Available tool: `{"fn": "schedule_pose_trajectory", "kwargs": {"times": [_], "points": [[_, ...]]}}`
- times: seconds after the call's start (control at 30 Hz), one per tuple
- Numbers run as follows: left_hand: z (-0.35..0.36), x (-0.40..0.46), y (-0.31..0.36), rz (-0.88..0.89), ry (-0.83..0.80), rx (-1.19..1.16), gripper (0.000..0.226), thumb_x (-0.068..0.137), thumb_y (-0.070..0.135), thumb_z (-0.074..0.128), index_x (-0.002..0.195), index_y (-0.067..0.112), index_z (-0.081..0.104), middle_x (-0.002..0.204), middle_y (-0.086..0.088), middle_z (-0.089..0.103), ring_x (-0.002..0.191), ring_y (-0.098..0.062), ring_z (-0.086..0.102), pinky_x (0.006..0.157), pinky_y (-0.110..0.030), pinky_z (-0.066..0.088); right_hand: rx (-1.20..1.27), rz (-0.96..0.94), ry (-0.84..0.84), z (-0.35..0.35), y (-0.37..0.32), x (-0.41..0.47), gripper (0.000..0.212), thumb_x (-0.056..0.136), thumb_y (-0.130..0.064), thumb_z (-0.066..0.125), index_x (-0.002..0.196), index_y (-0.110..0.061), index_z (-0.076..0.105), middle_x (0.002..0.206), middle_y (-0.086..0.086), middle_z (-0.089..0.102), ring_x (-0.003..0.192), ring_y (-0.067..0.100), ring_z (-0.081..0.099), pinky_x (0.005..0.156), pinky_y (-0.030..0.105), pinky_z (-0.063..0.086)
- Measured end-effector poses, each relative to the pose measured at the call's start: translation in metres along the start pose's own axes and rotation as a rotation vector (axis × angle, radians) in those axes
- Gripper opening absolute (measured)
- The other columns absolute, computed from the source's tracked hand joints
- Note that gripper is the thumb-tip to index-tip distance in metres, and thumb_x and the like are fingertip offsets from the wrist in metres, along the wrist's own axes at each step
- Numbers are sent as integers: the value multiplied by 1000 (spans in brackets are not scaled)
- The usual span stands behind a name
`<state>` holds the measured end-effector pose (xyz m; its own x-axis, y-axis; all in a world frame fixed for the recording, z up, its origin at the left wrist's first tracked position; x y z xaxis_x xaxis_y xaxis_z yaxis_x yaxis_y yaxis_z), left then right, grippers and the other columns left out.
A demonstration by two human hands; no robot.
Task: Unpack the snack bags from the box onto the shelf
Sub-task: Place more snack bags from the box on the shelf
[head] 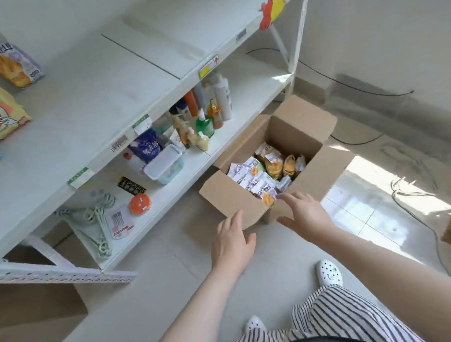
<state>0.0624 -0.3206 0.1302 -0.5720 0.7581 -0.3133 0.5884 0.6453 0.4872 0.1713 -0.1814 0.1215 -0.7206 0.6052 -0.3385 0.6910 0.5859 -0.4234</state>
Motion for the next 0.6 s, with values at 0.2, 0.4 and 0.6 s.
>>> {"fn": "schedule_pose_trajectory", "kwargs": {"times": [0.2,0.4,0.6], "points": [[43,54,51,-73,-91,23,60,94,33,52,147,17,29,146,-3,39,135,-22,32,110,-32,29,30,55,-59,-31,90,11,60,94,-38,62,147,-23,39,145,3,48,134,25,41,105,32,34],[85,113,96,-251,-104,-80,60,94,30,53,147,15,30,147,-6,39,135,-26,34,110,-33,29,51,47,-130,-67,164,60,59,95,-35,61,147,-21,38,143,6,50,132,27,42,101,34,39],[94,147,101,-375,-61,-150,60,93,28,55,147,15,31,146,-6,41,134,-25,35,110,-34,30,-11,-24,-256,-77,182,131,61,94,-37,62,147,-22,38,138,8,52,124,29,49,98,38,42]]}}
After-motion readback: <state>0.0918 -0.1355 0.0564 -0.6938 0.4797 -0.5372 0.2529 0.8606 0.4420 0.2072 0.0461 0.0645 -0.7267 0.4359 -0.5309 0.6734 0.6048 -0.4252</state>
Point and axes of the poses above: each hand's wrist, its own x-axis towards the middle knuckle, its own z-axis out of the palm, y = z × x, the point moved 8 cm from there along x, towards the middle knuckle
